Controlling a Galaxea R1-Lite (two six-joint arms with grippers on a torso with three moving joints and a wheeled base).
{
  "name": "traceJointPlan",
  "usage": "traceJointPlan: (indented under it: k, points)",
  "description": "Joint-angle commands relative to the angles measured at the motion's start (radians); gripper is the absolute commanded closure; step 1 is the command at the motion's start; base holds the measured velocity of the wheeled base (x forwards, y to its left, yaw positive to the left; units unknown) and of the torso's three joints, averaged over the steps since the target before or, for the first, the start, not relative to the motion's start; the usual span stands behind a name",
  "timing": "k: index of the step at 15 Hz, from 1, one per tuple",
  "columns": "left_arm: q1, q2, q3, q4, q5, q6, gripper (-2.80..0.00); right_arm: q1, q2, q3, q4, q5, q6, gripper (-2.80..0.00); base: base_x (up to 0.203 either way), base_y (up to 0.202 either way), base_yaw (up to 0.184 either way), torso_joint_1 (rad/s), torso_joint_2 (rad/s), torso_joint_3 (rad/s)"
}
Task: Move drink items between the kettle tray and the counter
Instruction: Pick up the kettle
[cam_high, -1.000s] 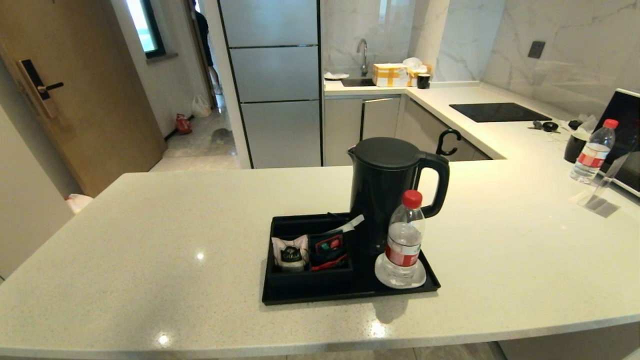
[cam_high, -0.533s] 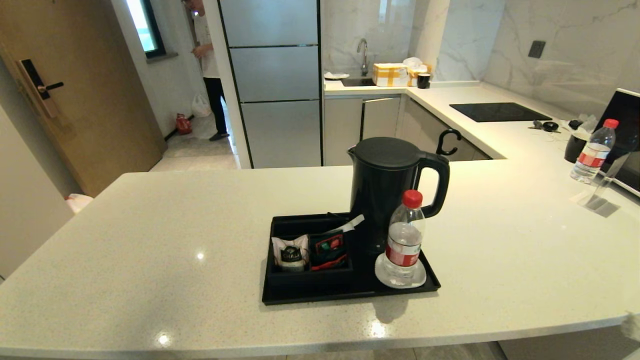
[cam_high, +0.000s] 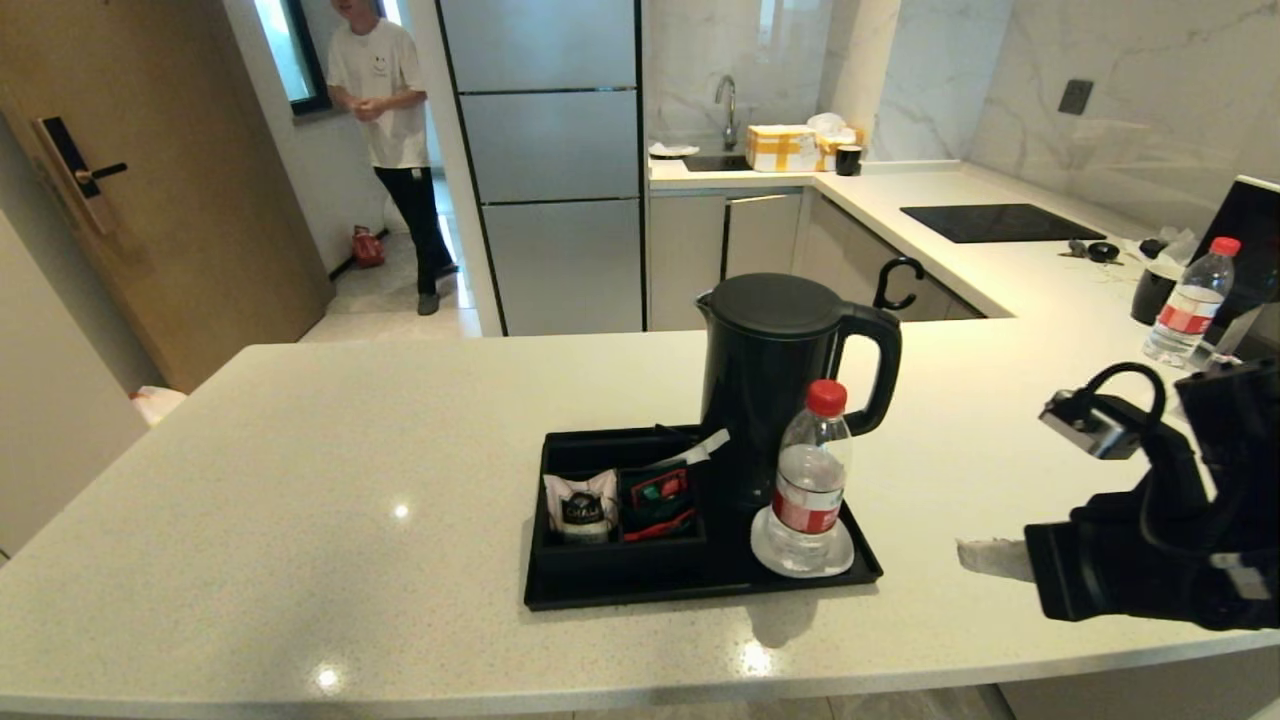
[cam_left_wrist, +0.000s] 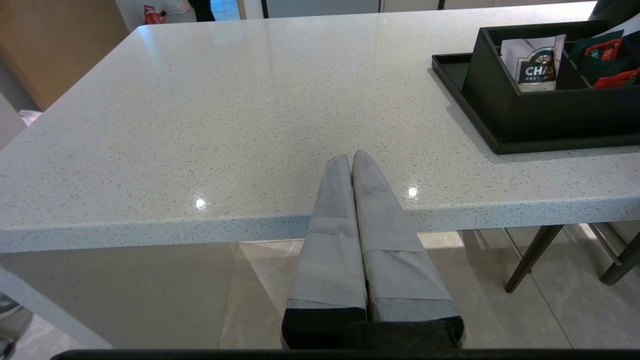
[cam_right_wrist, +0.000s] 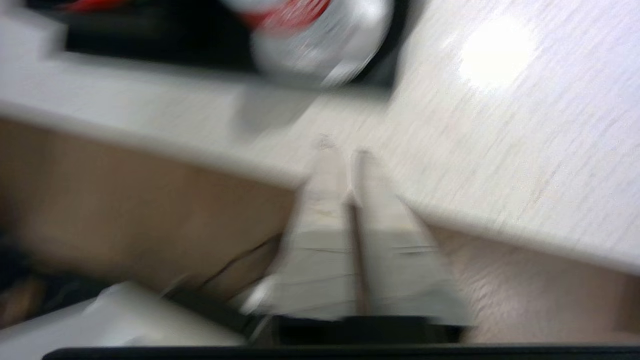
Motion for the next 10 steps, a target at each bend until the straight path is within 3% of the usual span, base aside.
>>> traceJointPlan:
  k: [1, 4, 6, 10]
  points:
    - [0.0, 0.0, 0.0, 0.0, 0.0, 0.0, 0.0, 0.049, 0.172, 0.032, -0.173, -0.128, 0.0, -2.8, 0.0, 0.0, 0.0, 0.0, 0.0, 0.0]
    - [0.0, 0.0, 0.0, 0.0, 0.0, 0.0, 0.0, 0.137, 0.404, 0.061, -0.506, -0.378, -0.001, -2.8, 0.0, 0.0, 0.0, 0.0, 0.0, 0.0]
    - [0.0, 0.0, 0.0, 0.0, 0.0, 0.0, 0.0, 0.208, 0.446, 0.07, -0.595, -0.514, 0.008, -2.8, 0.0, 0.0, 0.0, 0.0, 0.0, 0.0]
    - [0.0, 0.0, 0.0, 0.0, 0.0, 0.0, 0.0, 0.23, 0.363, 0.104, -0.588, -0.521, 0.004, -2.8, 0.0, 0.0, 0.0, 0.0, 0.0, 0.0]
